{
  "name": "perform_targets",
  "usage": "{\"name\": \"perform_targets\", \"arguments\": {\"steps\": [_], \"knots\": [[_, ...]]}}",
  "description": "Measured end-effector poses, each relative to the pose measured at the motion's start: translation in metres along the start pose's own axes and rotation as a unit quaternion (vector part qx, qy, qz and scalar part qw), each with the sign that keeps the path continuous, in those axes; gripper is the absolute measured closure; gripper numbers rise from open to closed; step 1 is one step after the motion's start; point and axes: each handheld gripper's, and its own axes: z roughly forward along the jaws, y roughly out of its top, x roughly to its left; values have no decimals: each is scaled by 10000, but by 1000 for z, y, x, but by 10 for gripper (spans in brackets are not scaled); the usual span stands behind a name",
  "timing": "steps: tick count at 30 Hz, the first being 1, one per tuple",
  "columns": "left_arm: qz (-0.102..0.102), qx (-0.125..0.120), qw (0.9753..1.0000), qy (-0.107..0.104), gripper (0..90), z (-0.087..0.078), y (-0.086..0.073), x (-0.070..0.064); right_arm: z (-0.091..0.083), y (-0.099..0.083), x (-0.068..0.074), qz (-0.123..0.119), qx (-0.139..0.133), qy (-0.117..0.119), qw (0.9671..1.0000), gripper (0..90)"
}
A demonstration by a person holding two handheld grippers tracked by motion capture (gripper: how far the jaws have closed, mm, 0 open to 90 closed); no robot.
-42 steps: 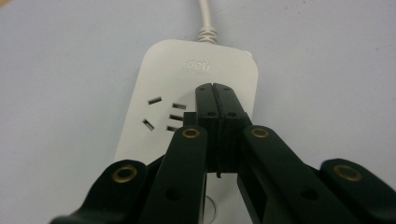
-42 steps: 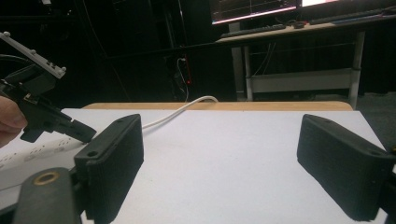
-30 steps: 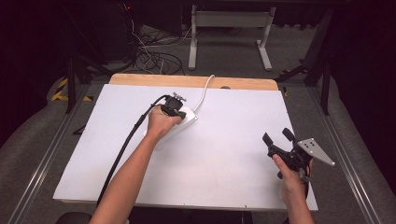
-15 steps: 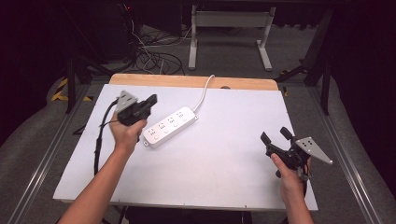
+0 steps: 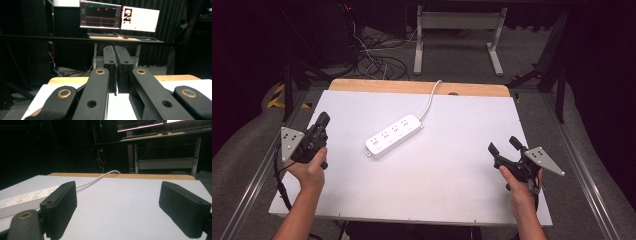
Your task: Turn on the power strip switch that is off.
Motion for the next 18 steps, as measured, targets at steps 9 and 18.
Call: {"name": "perform_targets", "arguments": {"steps": [9,18], "knots": [[311,-123,9990,308,538,9,-8,0,-1,0,-2,30,3,-36,10000,154],[158,-154,9974,687,53,19,-13,-1,-1,0,-2,35,-11,-37,10000,156]]}}
